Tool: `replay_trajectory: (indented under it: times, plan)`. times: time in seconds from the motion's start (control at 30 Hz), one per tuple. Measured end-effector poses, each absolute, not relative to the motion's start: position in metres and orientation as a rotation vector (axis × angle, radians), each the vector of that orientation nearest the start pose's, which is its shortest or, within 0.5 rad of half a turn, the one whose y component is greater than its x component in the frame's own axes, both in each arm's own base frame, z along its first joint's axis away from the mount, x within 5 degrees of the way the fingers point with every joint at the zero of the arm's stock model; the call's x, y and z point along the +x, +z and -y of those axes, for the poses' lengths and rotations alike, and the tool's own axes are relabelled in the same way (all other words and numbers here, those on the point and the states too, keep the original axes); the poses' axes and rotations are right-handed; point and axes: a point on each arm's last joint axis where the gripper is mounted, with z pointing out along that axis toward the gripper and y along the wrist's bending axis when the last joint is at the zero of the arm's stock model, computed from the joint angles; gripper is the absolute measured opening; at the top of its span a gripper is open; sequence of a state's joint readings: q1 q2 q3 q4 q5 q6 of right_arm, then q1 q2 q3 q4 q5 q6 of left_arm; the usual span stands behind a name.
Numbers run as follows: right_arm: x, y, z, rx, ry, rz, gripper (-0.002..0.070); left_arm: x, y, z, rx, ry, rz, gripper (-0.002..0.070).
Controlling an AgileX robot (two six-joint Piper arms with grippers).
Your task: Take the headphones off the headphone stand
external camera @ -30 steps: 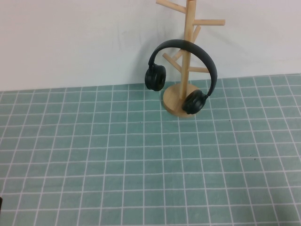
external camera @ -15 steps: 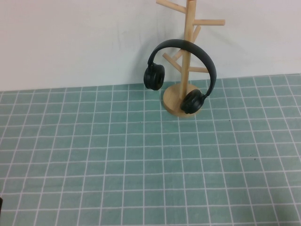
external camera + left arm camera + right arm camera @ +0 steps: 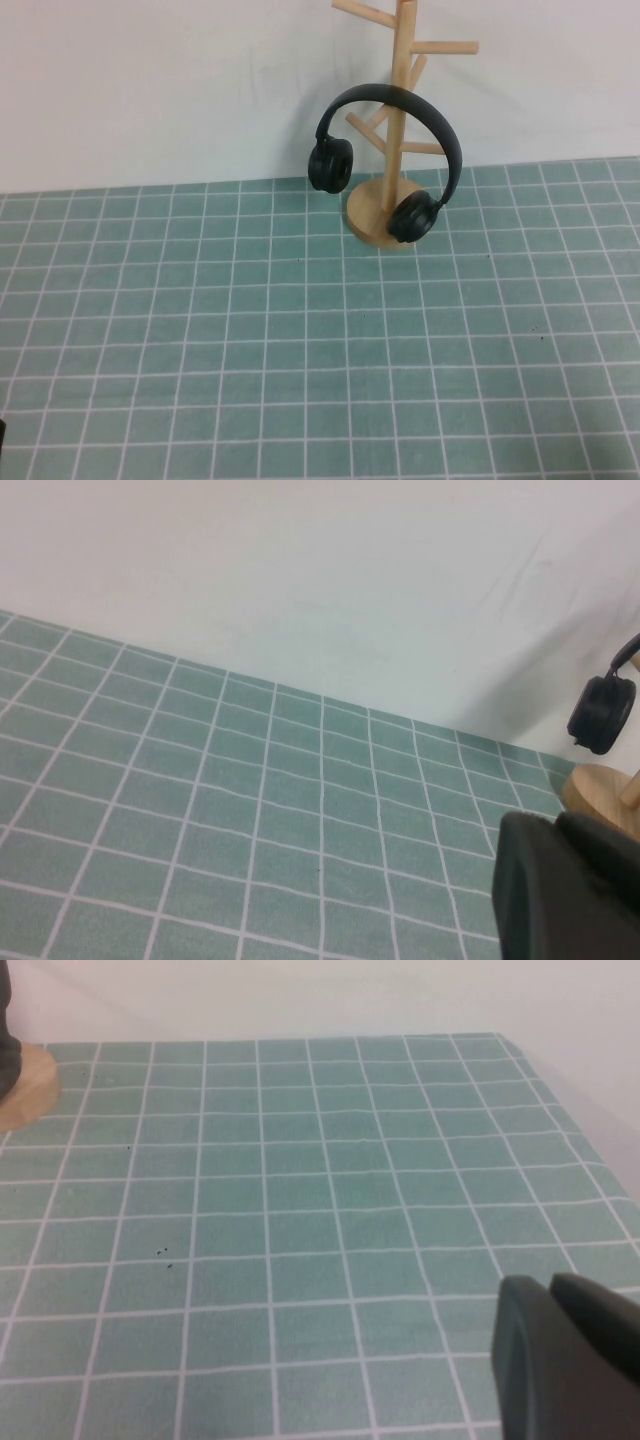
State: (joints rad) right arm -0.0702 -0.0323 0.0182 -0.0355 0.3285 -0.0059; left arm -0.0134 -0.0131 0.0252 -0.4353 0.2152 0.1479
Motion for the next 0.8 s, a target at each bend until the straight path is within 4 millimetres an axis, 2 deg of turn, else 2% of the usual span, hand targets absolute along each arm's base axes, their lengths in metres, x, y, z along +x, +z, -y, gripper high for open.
replay_trajectory:
  times: [0.33,0.53,0.8]
  plan:
    - [0.053,0.181,0.005,0.043,-0.080,-1.777,-0.0008,0.055,0.188,0.009,-0.157,-0.295,-1.692,-0.0003]
    - [0.054,0.186,0.000,0.179,0.120,-1.712,-0.0008,0.055,0.188,0.009,-0.157,-0.295,-1.692,-0.0003]
    - [0.055,0.204,0.001,0.434,0.396,-1.474,-0.0008,0.055,0.183,0.009,-0.104,-0.248,-1.745,-0.0003]
